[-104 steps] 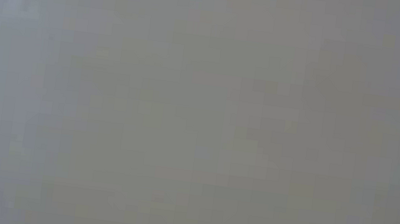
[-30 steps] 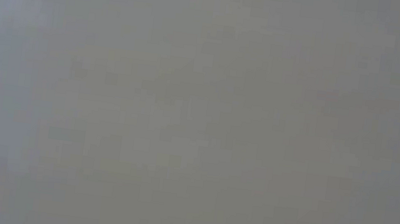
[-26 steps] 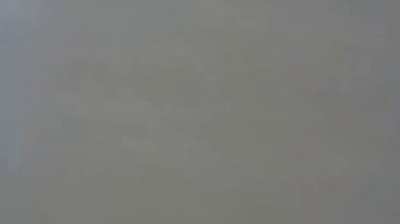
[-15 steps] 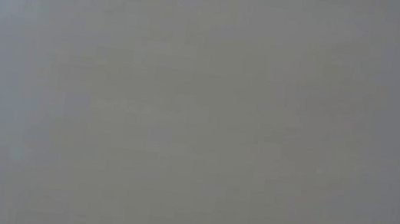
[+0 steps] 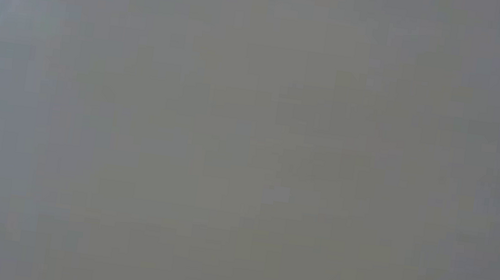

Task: Pick and place Granola Bars by type
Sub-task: Put the yellow granola bar into the transparent bin

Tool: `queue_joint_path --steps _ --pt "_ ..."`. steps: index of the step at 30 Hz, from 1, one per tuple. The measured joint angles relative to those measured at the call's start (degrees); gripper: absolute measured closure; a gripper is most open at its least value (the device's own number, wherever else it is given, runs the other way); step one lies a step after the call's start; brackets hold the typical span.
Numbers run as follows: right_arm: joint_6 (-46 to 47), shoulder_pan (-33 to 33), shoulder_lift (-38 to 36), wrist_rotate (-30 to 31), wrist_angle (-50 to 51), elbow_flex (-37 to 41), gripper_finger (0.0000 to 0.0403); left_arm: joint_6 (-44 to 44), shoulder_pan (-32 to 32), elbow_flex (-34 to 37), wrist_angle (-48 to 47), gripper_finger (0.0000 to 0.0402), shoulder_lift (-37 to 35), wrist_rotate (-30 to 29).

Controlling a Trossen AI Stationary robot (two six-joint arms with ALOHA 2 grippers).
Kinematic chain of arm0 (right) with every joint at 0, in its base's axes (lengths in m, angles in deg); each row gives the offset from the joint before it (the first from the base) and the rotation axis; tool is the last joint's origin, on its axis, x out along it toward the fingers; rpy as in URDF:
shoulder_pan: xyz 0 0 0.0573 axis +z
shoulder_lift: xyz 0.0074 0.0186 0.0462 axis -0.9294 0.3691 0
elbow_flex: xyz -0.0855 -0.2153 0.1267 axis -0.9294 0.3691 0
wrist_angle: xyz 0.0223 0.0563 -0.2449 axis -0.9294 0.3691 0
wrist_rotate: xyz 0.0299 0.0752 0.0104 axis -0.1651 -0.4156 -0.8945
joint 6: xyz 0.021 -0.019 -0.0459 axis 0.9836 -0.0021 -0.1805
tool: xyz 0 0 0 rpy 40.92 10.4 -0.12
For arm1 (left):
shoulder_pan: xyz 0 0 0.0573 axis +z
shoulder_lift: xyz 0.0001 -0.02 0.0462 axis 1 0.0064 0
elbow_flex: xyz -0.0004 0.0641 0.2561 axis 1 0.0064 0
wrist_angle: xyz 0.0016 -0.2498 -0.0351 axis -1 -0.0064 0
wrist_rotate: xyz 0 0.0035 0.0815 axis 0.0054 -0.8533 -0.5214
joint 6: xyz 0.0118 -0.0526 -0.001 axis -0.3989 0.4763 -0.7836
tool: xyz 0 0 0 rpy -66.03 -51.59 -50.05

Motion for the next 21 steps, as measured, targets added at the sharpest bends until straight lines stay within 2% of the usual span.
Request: queue_joint_path --steps 5,15,21 --pt "0.0 0.0 0.0 1.0 0.0 0.0 0.0394 2.5 0.1 0.0 0.4 0.0326 0.0 -0.1" --pt "0.0 0.0 0.0 1.0 0.4 0.0 0.0394 18.9 -0.1 0.0 1.3 0.0326 0.0 -0.3" --pt "0.0 0.0 0.0 1.0 0.4 0.0 0.0394 25.8 -0.9 0.0 1.3 0.0326 0.0 -2.7"
